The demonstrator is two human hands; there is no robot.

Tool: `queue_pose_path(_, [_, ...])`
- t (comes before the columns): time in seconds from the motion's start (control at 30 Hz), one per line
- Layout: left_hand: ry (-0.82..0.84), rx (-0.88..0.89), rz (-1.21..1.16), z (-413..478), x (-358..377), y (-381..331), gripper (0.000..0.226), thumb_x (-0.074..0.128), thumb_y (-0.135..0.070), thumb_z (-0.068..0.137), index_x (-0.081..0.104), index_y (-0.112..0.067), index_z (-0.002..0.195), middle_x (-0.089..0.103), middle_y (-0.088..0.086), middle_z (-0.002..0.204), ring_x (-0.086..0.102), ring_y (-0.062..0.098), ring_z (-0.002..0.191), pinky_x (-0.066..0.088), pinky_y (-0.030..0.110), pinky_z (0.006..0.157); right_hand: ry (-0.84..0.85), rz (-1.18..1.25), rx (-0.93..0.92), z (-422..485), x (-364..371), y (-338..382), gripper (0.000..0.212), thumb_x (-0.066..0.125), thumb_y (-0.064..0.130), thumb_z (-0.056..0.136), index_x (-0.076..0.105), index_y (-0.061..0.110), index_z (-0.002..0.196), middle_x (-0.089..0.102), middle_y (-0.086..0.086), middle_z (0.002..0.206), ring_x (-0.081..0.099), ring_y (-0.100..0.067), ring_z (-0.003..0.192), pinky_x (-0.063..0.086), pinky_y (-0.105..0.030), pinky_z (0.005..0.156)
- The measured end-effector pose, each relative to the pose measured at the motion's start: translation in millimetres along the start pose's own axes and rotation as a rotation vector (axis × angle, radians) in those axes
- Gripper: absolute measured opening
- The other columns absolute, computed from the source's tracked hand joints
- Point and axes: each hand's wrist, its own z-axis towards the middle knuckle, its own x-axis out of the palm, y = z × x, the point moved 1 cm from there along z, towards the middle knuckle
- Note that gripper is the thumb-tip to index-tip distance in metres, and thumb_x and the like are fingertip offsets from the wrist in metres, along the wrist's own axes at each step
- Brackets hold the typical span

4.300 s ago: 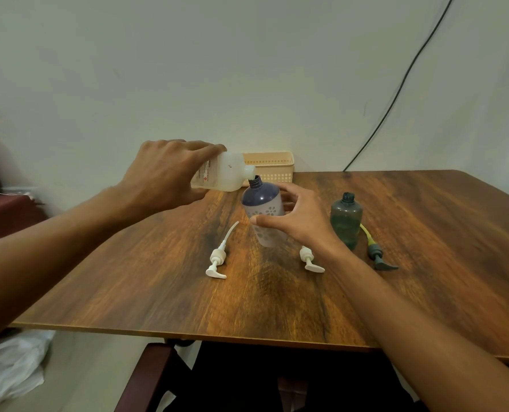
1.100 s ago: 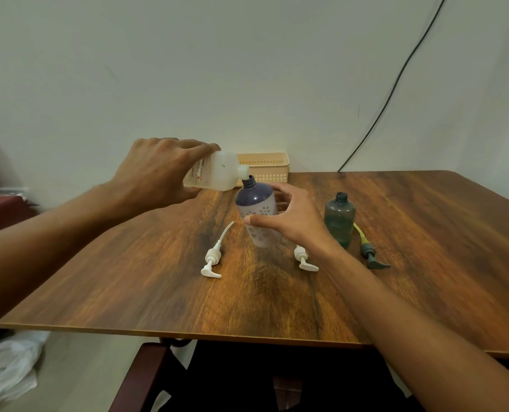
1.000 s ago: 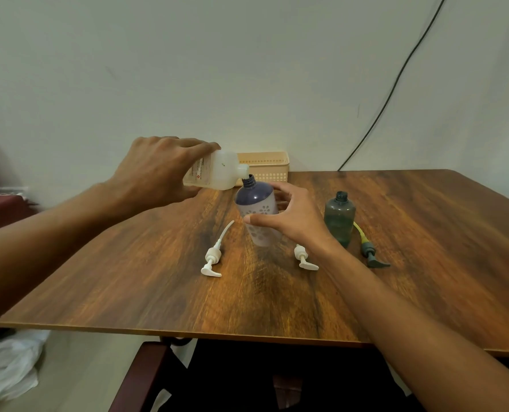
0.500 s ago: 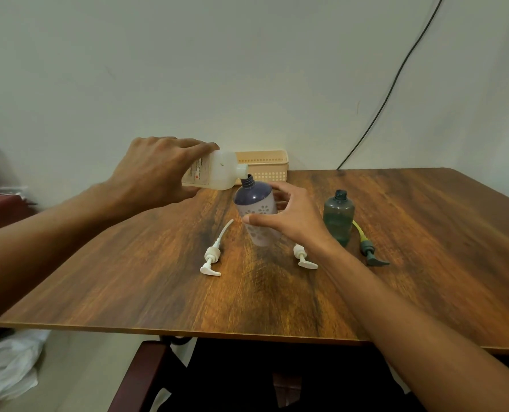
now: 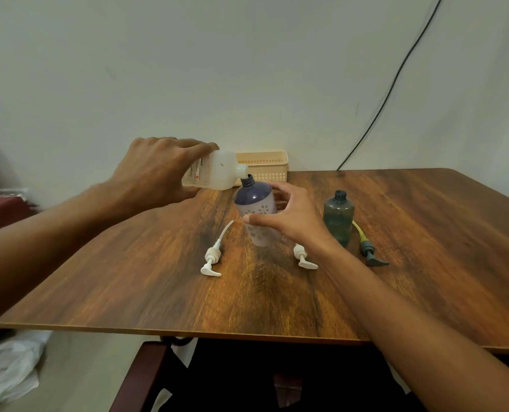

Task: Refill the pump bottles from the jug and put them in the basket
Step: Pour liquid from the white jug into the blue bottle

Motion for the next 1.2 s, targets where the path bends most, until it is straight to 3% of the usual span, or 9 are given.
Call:
queue_pose_path(0.27, [0.016, -0.005, -0.002, -0.7, 2.7, 3.1, 0.080, 0.088, -0.049, 0.073, 0.056, -0.027, 0.143, 0.073, 0.001, 0.127, 0.074, 0.031, 0.096, 0.051, 0.034, 0.058, -0.002, -0.005, -0.011, 3.0, 2.6, -2.2, 0.082, 0.099, 0.043, 0.068, 0.065, 0.025, 0.140, 0.072, 0.008, 0.131, 0.067, -0.010, 0.117, 0.060, -0.030, 0.094])
queue_pose_path(0.4, [0.014, -0.012, -0.008, -3.3, 6.4, 4.4, 0.078, 0.087, -0.048, 0.073, 0.055, -0.029, 0.142, 0.073, -0.002, 0.126, 0.074, 0.030, 0.094, 0.050, 0.032, 0.057, -0.002, -0.012, -0.013, 3.8, 4.3, -4.8, 0.082, 0.099, 0.045, 0.068, 0.064, 0.028, 0.140, 0.071, 0.009, 0.131, 0.066, -0.010, 0.116, 0.057, -0.024, 0.089])
queue_pose_path(0.6, [0.014, -0.051, -0.083, -10.8, 14.1, 4.6, 0.075, 0.083, -0.047, 0.075, 0.053, -0.031, 0.142, 0.073, -0.005, 0.123, 0.073, 0.030, 0.090, 0.052, 0.035, 0.059, 0.006, -0.017, -0.019, 4.6, 3.6, -5.5, 0.081, 0.099, 0.043, 0.069, 0.065, 0.025, 0.140, 0.071, 0.008, 0.131, 0.067, -0.009, 0.116, 0.059, -0.028, 0.094])
queue_pose_path(0.73, [-0.014, -0.100, -0.170, -16.4, 18.8, 2.1, 0.071, 0.080, -0.053, 0.075, 0.054, -0.031, 0.137, 0.074, -0.007, 0.113, 0.072, 0.027, 0.087, 0.042, 0.029, 0.059, 0.004, 0.000, -0.024, 5.6, 2.2, -3.2, 0.079, 0.100, 0.044, 0.066, 0.067, 0.028, 0.136, 0.072, 0.015, 0.124, 0.066, -0.001, 0.111, 0.054, -0.018, 0.084])
queue_pose_path(0.9, [-0.019, -0.260, -0.324, -22.5, 29.0, -1.5, 0.074, 0.082, -0.056, 0.072, 0.059, -0.025, 0.135, 0.074, -0.005, 0.107, 0.070, 0.024, 0.089, 0.035, 0.024, 0.056, -0.015, 0.019, -0.026, 8.7, 1.7, 2.3, 0.081, 0.100, 0.046, 0.065, 0.067, 0.032, 0.137, 0.069, 0.020, 0.118, 0.065, 0.002, 0.108, 0.058, -0.020, 0.083])
queue_pose_path(1.03, [0.001, -0.451, -0.579, -31.7, 40.4, -4.0, 0.077, 0.089, -0.051, 0.069, 0.060, -0.023, 0.135, 0.072, -0.004, 0.118, 0.070, 0.020, 0.103, 0.060, 0.039, 0.073, -0.020, 0.044, -0.014, 14.3, -2.0, 4.9, 0.081, 0.100, 0.044, 0.065, 0.068, 0.027, 0.137, 0.074, 0.011, 0.125, 0.069, -0.008, 0.114, 0.064, -0.035, 0.093])
queue_pose_path(1.1, [-0.003, -0.548, -0.720, -37.5, 46.6, -6.1, 0.079, 0.091, -0.049, 0.068, 0.060, -0.022, 0.135, 0.070, -0.005, 0.124, 0.068, 0.016, 0.110, 0.063, 0.036, 0.079, -0.028, 0.049, -0.003, 16.7, -3.9, 6.8, 0.081, 0.100, 0.043, 0.067, 0.067, 0.025, 0.139, 0.074, 0.007, 0.128, 0.071, -0.012, 0.115, 0.064, -0.038, 0.094])
queue_pose_path(1.2, [-0.052, -0.697, -0.897, -44.7, 55.1, -13.0, 0.075, 0.093, -0.049, 0.065, 0.061, -0.027, 0.129, 0.067, -0.020, 0.112, 0.066, 0.004, 0.104, 0.062, 0.031, 0.080, -0.042, 0.073, 0.005, 18.4, -7.9, 10.4, 0.078, 0.100, 0.040, 0.068, 0.068, 0.025, 0.138, 0.075, 0.007, 0.126, 0.072, -0.012, 0.114, 0.065, -0.037, 0.094])
